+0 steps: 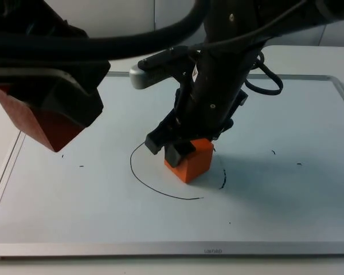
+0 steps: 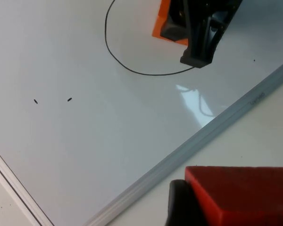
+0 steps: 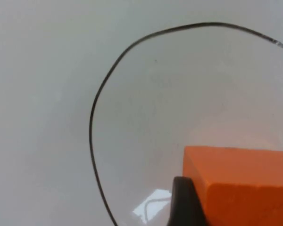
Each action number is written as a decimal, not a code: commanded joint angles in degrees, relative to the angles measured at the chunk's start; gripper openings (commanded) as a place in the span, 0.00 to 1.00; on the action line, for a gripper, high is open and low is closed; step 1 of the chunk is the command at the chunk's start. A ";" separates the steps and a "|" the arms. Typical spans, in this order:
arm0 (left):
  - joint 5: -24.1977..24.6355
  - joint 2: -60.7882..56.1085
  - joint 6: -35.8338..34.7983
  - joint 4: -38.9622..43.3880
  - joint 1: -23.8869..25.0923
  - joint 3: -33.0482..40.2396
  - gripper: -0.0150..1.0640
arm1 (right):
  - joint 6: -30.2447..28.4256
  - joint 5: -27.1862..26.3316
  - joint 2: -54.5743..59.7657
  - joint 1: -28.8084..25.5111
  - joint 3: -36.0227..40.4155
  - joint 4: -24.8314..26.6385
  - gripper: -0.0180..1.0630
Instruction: Pick up one cube with the left hand and another cube with the right hand. First place the cube in the right hand at the target position, then stack the cube in the left hand on top.
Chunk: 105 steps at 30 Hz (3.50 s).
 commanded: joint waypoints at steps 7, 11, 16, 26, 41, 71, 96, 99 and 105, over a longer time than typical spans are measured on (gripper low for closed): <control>-0.79 -0.49 -0.59 -0.32 -0.39 0.07 0.01 | 0.13 -1.79 -0.20 0.26 -1.02 2.06 0.84; -0.79 -0.49 -0.59 -0.32 -0.39 0.07 0.01 | 0.13 0.06 -0.20 0.26 -3.56 2.06 0.93; -0.79 -0.49 -0.59 -0.32 -0.39 0.07 0.01 | 0.13 2.81 -1.25 0.26 -7.15 2.06 0.93; -2.40 -0.49 -0.42 -0.32 -0.39 0.07 0.01 | -2.80 6.14 -17.06 0.26 -7.56 2.06 0.93; -7.57 1.51 2.97 -1.59 -0.39 0.07 0.01 | -4.50 1.05 -55.83 0.26 15.44 -0.41 0.93; -6.76 33.65 12.08 -3.88 -3.39 -25.76 0.01 | 4.63 18.24 -102.95 0.26 29.85 -7.16 0.93; -13.74 43.48 12.49 3.08 -3.64 -28.75 0.01 | 3.63 18.49 -102.95 0.26 29.85 -9.32 0.93; -13.72 44.23 12.49 3.29 -3.27 -28.75 0.01 | 3.63 18.49 -102.95 0.26 29.85 -9.32 0.93; -13.33 45.48 12.49 3.26 -2.88 -28.75 0.01 | 3.63 18.49 -102.95 0.26 29.85 -9.32 0.93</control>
